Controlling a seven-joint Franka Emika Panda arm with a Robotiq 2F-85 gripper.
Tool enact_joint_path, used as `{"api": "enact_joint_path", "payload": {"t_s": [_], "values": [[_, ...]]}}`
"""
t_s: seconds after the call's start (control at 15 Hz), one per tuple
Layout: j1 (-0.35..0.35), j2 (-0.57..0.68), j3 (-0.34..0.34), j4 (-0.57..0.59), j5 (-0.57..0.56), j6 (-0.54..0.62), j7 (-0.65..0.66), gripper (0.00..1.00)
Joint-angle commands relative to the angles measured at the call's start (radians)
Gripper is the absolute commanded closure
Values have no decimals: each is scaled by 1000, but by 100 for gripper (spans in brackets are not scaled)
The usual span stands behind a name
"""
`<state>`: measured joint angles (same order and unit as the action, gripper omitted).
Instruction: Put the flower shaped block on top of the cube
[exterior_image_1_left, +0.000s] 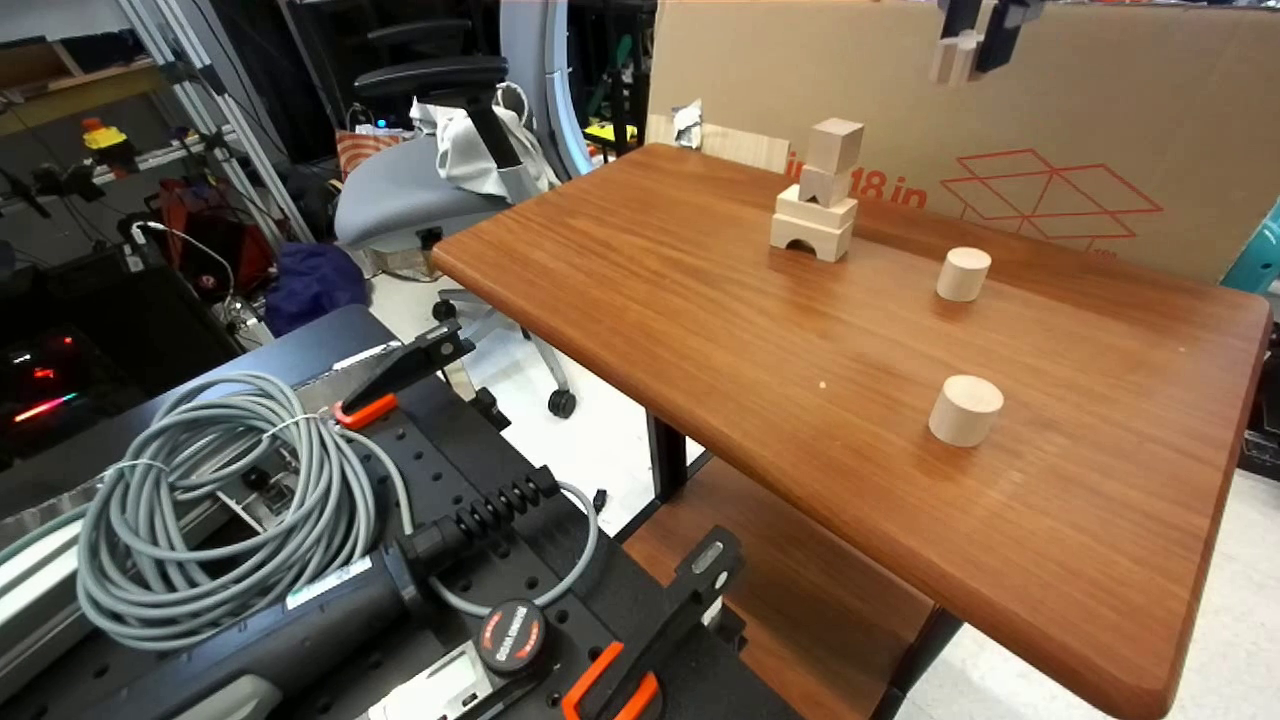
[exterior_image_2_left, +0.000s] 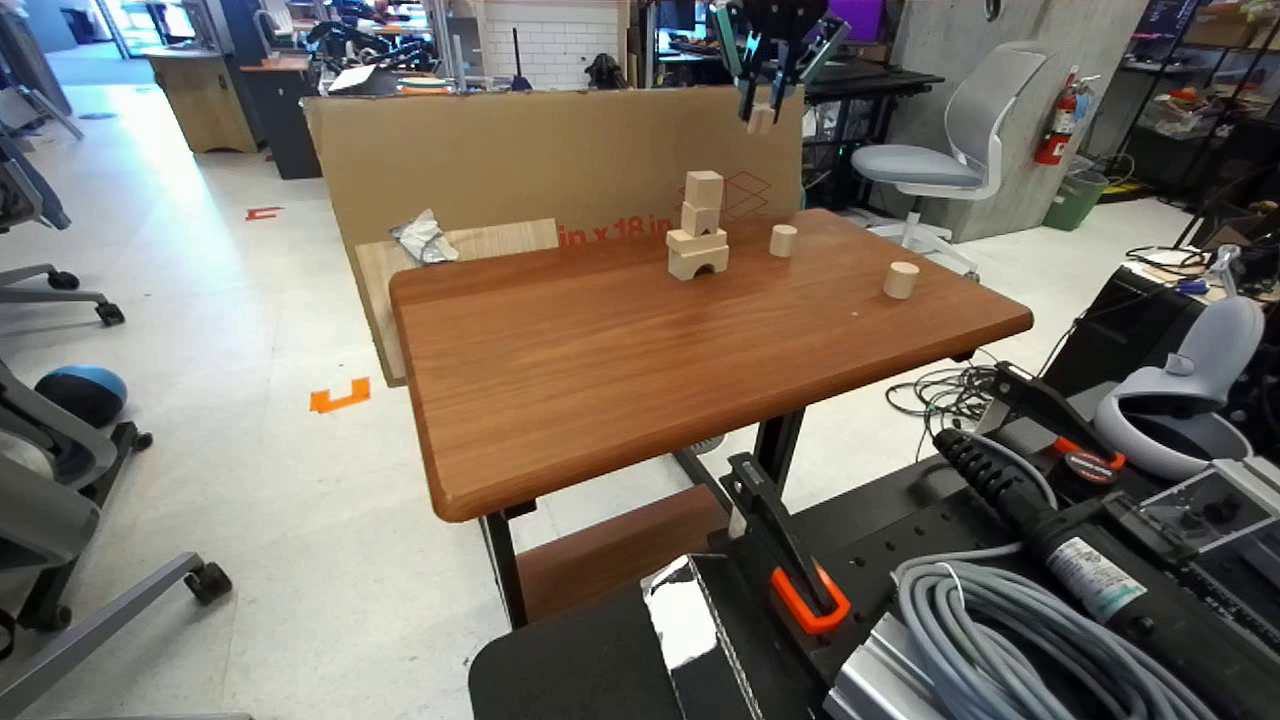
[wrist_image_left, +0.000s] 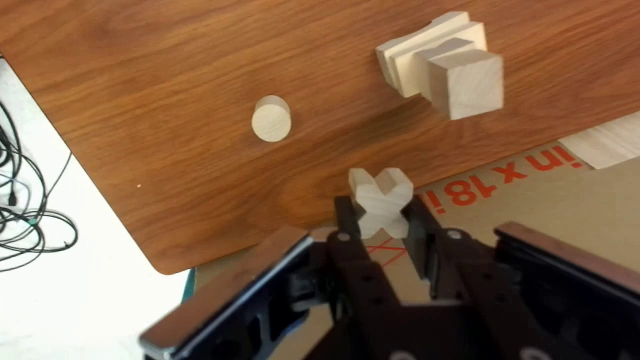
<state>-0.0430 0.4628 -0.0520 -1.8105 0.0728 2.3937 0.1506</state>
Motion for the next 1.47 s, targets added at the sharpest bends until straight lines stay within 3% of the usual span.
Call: {"api": "enact_joint_path", "payload": {"t_s": [0.0,0.8,1.4], "values": [[17,-58,29,-50,24,9,-5,93],[66,22,45,34,-27,-186,-13,93],[76,52,27,81,-103,-201,-6,93]]}}
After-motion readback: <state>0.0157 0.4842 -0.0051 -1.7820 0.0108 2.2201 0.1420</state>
